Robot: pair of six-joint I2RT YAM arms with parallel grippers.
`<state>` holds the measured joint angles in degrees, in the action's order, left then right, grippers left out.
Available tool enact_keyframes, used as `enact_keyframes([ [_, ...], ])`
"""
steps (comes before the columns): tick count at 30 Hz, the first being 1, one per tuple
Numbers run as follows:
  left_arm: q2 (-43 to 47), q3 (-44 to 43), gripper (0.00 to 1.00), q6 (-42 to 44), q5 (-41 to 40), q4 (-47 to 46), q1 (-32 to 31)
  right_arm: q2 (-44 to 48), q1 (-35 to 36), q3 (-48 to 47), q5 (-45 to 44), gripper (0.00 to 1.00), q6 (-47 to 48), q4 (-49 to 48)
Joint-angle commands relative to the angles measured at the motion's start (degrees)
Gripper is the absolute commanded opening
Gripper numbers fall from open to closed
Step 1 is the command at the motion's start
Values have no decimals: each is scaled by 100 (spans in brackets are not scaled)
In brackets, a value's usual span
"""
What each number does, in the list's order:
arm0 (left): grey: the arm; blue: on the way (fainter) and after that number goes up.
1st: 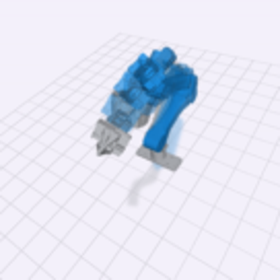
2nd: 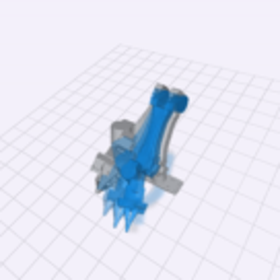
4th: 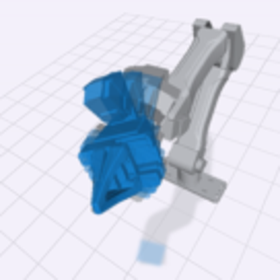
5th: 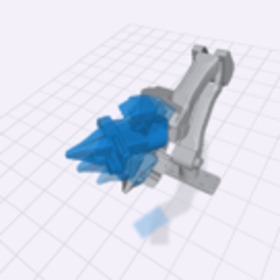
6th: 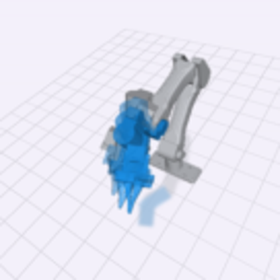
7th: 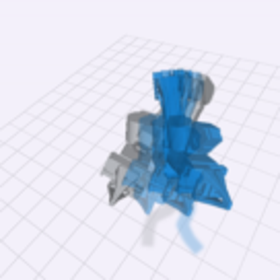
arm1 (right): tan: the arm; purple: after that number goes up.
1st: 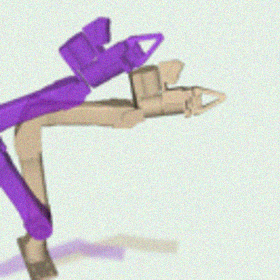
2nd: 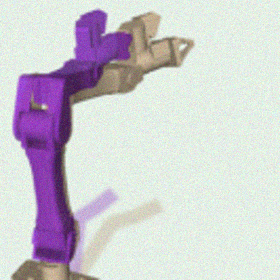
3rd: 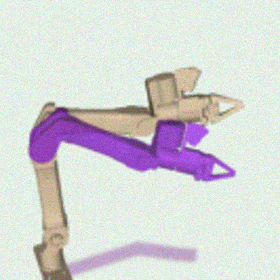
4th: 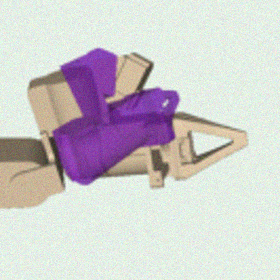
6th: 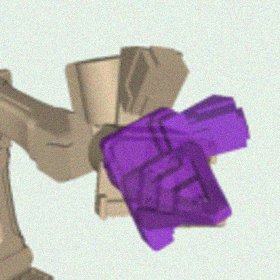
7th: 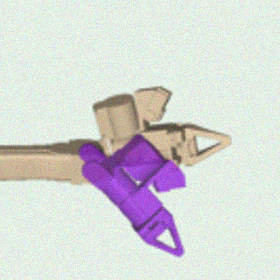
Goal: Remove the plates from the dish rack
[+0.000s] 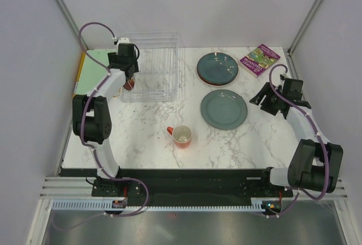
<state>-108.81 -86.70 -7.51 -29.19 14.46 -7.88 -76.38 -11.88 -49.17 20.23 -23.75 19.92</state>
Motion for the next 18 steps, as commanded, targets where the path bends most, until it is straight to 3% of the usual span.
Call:
enact_keyframes([
  [1, -131, -234, 71, -84, 247, -136, 137, -105, -7, -119, 157, 70, 107, -278],
  [5, -228, -269, 66, -111, 291, -127, 199, -123, 1, -128, 192, 69, 98, -296],
  [11, -290, -304, 39, -154, 414, -84, 234, -158, 1, -128, 218, 69, 116, -305],
  [15, -237, -357, 35, -93, 467, -84, 234, -149, 1, -119, 253, 69, 116, -305],
  [16, -202, -392, 29, -49, 458, -92, 234, -149, -7, -111, 271, 69, 116, -305],
  [17, -184, -409, 9, -32, 458, -84, 234, -158, -7, -111, 280, 69, 125, -305],
  [18, -175, -427, 2, -5, 441, -92, 234, -149, 1, -102, 289, 69, 116, -305],
])
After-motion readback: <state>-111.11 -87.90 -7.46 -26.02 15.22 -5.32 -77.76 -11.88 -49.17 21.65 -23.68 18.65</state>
